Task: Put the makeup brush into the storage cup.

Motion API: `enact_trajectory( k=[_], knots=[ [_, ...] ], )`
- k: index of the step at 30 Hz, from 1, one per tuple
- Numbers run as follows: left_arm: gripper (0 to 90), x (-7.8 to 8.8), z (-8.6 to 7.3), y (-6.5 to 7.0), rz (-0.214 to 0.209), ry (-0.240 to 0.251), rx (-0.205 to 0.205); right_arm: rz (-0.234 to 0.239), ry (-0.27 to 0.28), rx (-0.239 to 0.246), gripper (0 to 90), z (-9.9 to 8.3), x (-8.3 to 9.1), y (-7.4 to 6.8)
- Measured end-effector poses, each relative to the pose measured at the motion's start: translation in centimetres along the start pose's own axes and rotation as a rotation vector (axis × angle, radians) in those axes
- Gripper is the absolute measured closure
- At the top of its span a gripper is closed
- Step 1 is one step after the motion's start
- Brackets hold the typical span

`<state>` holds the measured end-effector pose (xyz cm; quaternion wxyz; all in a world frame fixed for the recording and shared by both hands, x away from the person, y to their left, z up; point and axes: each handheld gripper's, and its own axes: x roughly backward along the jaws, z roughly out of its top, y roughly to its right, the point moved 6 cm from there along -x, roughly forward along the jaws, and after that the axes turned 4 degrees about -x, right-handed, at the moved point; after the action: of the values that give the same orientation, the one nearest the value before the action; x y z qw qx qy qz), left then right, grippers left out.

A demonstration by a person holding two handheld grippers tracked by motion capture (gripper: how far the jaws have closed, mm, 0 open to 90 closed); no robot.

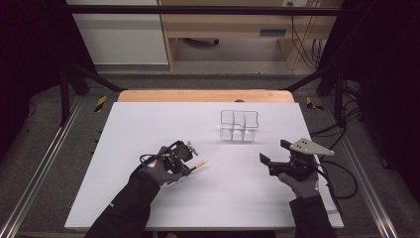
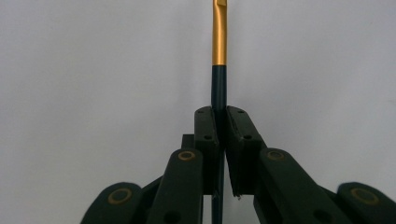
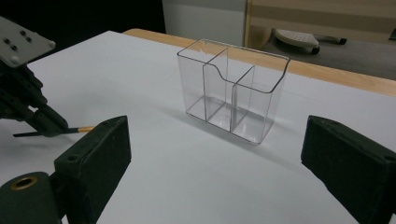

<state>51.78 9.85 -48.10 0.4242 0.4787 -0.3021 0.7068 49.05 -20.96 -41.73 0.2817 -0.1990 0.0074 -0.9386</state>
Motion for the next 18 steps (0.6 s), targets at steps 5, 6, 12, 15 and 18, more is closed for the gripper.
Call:
enact_trajectory(
  k=[5, 6, 12, 15, 18],
  knots=[
    [82.5, 1.6, -0.1, -0.2, 0.033, 0.086, 0.027, 0.001, -0.003, -0.003, 8.7, 0.0, 0.0, -0.1],
    [82.5, 1.9, -0.1, -0.3, 0.04, 0.104, 0.034, 0.0, -0.003, -0.003, 8.7, -0.1, 0.0, -0.1],
    [82.5, 3.2, -0.4, -0.1, 0.067, 0.211, 0.075, 0.008, -0.006, -0.005, 8.7, -0.1, -0.2, -0.2],
    [82.5, 3.5, -0.5, 0.1, 0.072, 0.245, 0.089, 0.012, -0.006, -0.007, 8.7, -0.1, -0.2, -0.2],
    [82.5, 4.1, -0.9, 0.3, 0.078, 0.313, 0.117, 0.018, 0.003, -0.013, 8.8, 0.0, -0.1, -0.3]
  ],
)
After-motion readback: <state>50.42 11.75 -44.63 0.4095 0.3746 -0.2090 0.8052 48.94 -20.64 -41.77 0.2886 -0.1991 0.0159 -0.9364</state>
